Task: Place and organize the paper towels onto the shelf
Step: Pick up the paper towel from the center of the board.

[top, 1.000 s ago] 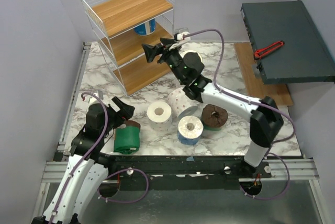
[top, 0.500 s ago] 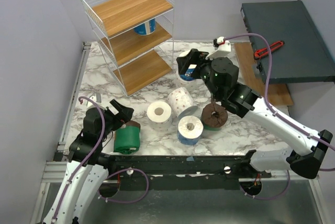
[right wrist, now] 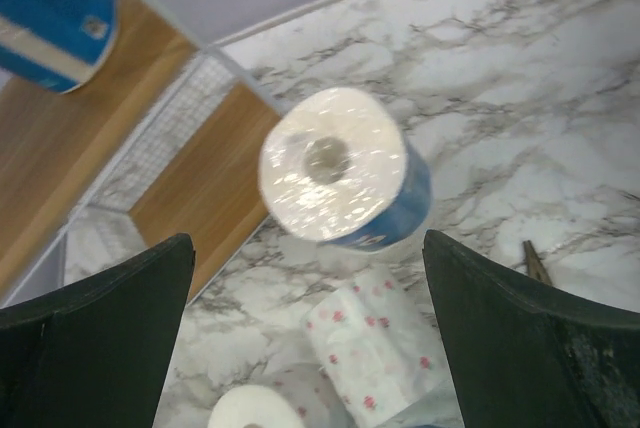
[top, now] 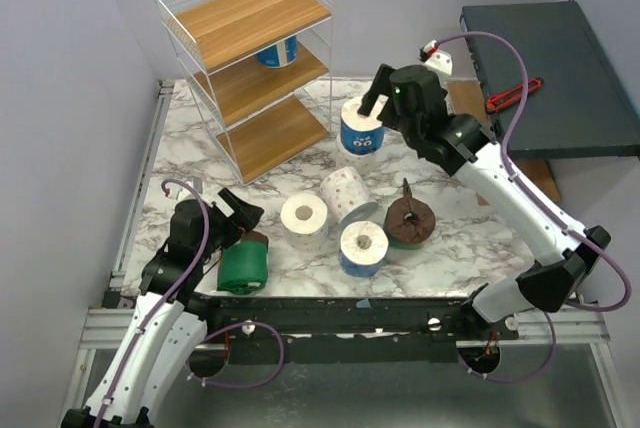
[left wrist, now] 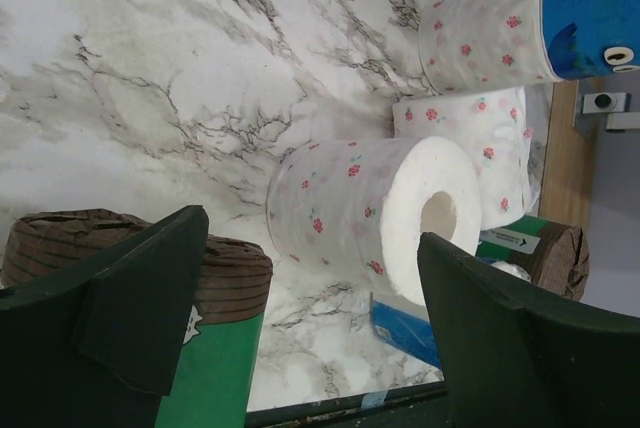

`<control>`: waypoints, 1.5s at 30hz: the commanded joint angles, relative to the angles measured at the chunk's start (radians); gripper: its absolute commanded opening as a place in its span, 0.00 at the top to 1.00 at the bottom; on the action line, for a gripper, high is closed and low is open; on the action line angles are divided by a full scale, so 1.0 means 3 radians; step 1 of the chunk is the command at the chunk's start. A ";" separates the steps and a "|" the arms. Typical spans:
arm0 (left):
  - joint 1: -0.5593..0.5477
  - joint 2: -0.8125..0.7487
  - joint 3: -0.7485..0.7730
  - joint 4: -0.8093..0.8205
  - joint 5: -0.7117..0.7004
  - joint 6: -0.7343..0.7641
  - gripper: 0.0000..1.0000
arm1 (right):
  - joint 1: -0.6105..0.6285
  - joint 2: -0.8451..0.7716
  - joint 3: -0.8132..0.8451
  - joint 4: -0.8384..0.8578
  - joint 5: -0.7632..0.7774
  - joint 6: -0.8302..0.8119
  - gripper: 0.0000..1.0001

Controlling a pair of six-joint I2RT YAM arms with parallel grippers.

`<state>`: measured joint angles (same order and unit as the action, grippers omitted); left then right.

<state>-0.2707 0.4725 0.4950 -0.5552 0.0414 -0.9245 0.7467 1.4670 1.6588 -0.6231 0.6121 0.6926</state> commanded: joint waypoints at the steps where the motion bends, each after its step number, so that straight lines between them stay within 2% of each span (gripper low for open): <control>1: -0.0003 0.0093 -0.0008 0.0168 0.0102 -0.0020 0.09 | -0.0542 0.0095 -0.0084 -0.0219 -0.0720 0.0128 0.00; 5: -0.0003 0.0164 -0.0014 0.0201 0.0125 0.0007 0.09 | -0.0711 0.0183 -0.0156 -0.0052 -0.0962 0.0078 0.01; 9: -0.0003 0.0255 -0.0013 0.0234 0.0180 0.0018 0.09 | -0.0959 0.0306 -0.0300 0.0134 -0.1306 0.0115 0.06; 12: -0.0003 0.0291 -0.0024 0.0246 0.0199 0.0019 0.09 | -0.0993 0.0342 -0.0415 0.0325 -0.1403 0.0071 0.10; 17: -0.0003 0.0263 -0.0083 0.0268 0.0189 0.0024 0.09 | -0.0992 0.0568 -0.0299 0.0270 -0.1403 -0.0029 0.13; 35: -0.0003 0.0248 -0.0157 0.0281 0.0186 -0.0002 0.09 | -0.0996 0.0950 -0.0017 0.0286 -0.1364 -0.0180 0.13; 45: -0.0002 0.0223 -0.0212 0.0276 0.0179 -0.0022 0.09 | -0.0996 0.1045 -0.0069 0.0252 -0.1362 -0.0255 0.23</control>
<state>-0.2707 0.5430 0.4507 -0.4641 0.0834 -0.9264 0.4458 1.7733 1.6390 -0.5404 0.2142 0.6399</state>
